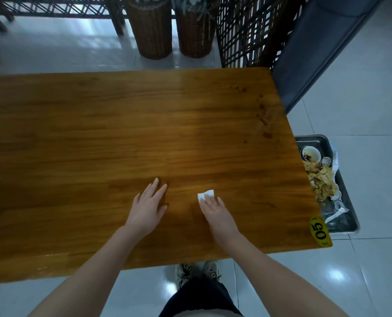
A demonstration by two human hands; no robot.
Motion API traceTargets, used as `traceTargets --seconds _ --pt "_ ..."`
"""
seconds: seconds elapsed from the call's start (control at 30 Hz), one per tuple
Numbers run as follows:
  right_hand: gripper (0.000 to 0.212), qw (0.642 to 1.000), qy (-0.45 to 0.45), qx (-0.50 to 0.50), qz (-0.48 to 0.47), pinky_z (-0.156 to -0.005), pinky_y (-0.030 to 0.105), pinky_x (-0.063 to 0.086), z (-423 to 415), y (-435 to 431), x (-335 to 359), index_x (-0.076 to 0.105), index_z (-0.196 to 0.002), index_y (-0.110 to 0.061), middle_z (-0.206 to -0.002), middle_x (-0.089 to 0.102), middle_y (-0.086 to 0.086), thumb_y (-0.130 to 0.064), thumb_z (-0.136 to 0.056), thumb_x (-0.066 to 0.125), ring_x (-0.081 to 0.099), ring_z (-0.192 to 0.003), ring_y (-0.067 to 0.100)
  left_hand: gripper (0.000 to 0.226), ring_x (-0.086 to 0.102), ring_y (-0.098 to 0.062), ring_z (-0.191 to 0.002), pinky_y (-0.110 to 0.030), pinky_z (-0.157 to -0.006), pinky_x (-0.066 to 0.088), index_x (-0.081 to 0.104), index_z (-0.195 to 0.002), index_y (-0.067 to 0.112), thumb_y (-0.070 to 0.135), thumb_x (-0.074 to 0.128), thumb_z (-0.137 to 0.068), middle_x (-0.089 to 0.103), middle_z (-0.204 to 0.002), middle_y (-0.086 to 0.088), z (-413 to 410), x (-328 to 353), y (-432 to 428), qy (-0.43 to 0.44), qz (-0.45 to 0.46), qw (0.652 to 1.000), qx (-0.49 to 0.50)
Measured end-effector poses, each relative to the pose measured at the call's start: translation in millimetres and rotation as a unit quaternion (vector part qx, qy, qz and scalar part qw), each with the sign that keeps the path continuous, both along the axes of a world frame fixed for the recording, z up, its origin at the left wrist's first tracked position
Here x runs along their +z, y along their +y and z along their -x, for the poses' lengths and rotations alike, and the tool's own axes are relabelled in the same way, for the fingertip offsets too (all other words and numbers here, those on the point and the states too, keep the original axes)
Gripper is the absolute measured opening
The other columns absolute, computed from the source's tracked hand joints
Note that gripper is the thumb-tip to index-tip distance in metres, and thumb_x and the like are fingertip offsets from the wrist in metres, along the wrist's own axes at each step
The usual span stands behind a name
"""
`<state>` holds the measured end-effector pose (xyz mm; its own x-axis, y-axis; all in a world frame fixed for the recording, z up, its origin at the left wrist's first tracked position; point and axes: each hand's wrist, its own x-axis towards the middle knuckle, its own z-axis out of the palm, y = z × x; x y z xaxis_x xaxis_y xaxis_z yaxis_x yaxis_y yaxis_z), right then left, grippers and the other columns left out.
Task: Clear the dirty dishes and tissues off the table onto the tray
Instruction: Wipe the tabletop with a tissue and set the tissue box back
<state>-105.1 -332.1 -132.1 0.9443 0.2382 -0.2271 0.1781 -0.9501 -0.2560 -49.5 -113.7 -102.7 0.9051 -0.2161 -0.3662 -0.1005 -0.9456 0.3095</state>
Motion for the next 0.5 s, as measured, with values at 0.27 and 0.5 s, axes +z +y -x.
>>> traceTargets --seconds 0.27,0.5 --pt "0.073 0.999 -0.011 0.011 0.030 -0.110 0.027 -0.012 -28 -35 -4 0.017 -0.150 -0.013 -0.158 0.014 0.005 0.004 -0.089 0.053 0.010 -0.146 0.014 0.065 0.004 -0.017 -0.148 -0.042 -0.119 0.012 0.015 -0.152 0.031 0.033 0.050 -0.098 0.002 -0.161 0.003 -20 0 -15 0.009 -0.006 1.000 -0.008" --pt "0.038 0.997 -0.042 -0.035 0.045 -0.116 0.030 0.010 -46 -133 12 0.053 -0.131 -0.014 -0.136 0.053 0.003 -0.007 -0.094 0.051 0.045 -0.129 0.015 0.066 0.003 -0.016 -0.148 -0.042 -0.119 0.012 0.013 -0.152 0.032 0.036 0.049 -0.097 0.000 -0.161 0.003 -36 -3 -59 0.021 0.000 1.000 -0.020"
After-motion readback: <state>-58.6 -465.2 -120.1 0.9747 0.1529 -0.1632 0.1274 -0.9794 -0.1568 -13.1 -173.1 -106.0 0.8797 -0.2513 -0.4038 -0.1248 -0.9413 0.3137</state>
